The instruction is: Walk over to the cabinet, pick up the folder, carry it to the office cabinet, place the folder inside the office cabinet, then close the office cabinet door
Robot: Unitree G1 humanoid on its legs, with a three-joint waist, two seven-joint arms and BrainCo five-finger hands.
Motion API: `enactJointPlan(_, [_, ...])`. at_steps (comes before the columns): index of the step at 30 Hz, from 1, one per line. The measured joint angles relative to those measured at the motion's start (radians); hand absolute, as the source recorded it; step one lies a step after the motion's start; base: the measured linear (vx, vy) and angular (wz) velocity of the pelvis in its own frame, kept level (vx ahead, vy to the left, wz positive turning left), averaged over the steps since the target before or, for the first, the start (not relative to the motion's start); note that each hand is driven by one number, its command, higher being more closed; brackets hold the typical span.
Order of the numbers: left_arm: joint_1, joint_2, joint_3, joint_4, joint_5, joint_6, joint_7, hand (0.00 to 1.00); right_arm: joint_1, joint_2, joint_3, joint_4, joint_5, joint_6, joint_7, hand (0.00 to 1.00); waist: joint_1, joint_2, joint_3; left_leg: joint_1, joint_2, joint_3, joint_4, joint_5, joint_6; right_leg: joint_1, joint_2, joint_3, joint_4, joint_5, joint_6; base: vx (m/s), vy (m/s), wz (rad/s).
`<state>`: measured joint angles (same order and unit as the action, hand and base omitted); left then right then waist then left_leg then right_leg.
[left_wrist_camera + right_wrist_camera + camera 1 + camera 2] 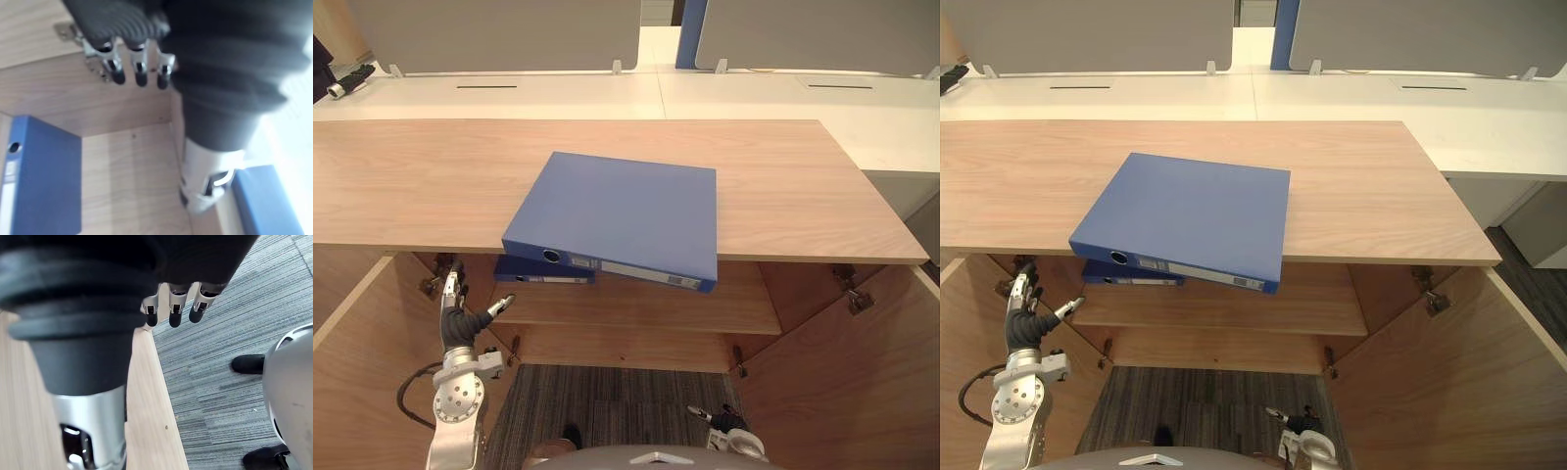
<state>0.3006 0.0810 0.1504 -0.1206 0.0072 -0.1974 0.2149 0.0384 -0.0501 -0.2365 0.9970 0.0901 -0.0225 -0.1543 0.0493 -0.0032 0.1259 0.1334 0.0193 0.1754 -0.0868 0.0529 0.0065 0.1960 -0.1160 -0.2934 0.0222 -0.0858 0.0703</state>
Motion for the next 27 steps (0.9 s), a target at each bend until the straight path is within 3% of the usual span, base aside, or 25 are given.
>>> enactJointPlan(8, [0.034,0.021,-0.011,-0.137,0.027,-0.016,0.003,0.00,0.001,-0.001,0.023,0.002,-0.019,0.001,0.000,0.00,0.000,-0.002,-0.002,0.016,0.000,-0.002,0.000,0.000,0.000,0.013,-0.001,0.003,-0.002,-0.001,-0.002,-0.01,0.001,0.00])
enactJointPlan(18, [0.051,0.084,-0.048,-0.282,0.139,-0.022,0.041,0.00,0.010,-0.020,0.071,0.029,-0.020,0.000,0.001,0.00,-0.008,-0.002,-0.035,0.025,0.002,0.006,0.000,0.000,-0.001,0.018,-0.001,0.014,0.000,0.006,0.008,0.00,0.003,-0.02])
enactJointPlan(23, [0.046,0.150,-0.078,-0.330,0.270,-0.028,0.041,0.00,0.018,-0.034,0.077,0.046,-0.020,0.000,0.001,0.00,-0.020,0.010,-0.052,0.030,0.003,0.015,-0.001,-0.001,-0.001,0.014,0.001,0.028,0.001,0.005,-0.001,-0.01,0.007,-0.07])
enactJointPlan(27, [0.045,0.157,-0.127,-0.343,0.354,-0.028,0.041,0.00,0.029,-0.043,0.077,0.051,-0.020,-0.002,0.000,0.00,-0.026,0.008,-0.064,0.030,0.007,0.023,0.000,-0.004,-0.006,0.011,0.002,0.040,0.001,0.006,0.001,-0.01,0.009,-0.04])
